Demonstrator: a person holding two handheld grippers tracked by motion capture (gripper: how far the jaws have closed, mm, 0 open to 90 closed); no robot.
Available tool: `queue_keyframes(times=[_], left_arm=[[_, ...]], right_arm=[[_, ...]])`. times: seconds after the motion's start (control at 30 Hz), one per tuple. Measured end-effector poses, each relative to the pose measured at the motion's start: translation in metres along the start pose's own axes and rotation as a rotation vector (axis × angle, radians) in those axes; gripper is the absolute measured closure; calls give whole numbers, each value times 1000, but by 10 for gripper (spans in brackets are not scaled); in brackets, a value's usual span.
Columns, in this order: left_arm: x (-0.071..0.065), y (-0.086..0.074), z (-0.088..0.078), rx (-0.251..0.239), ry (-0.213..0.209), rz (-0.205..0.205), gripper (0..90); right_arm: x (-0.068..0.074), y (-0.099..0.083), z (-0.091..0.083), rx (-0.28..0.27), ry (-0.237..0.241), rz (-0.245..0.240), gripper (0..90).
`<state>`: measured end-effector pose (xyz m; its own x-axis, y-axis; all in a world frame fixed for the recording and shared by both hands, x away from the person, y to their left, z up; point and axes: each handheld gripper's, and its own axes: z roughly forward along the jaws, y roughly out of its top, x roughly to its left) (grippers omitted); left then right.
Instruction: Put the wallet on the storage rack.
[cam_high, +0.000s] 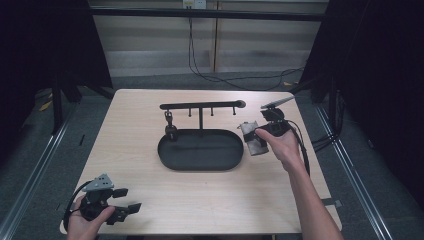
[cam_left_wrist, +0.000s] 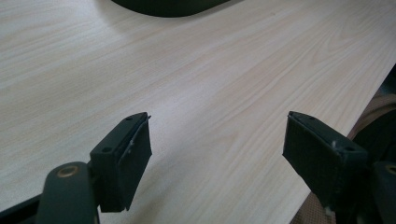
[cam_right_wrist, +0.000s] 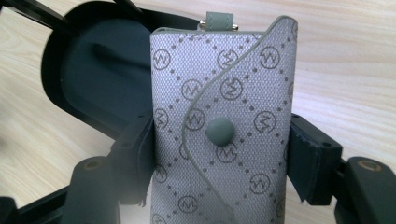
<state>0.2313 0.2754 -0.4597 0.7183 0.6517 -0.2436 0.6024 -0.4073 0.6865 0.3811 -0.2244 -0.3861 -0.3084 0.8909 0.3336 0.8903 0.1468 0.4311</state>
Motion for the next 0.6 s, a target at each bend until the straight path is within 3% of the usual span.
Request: queue_keyframes(times=[0.6], left_arm=[[1, 0, -1, -15, -6, 0, 232]], right_arm=[[20, 9, 25, -7, 51, 9, 331]])
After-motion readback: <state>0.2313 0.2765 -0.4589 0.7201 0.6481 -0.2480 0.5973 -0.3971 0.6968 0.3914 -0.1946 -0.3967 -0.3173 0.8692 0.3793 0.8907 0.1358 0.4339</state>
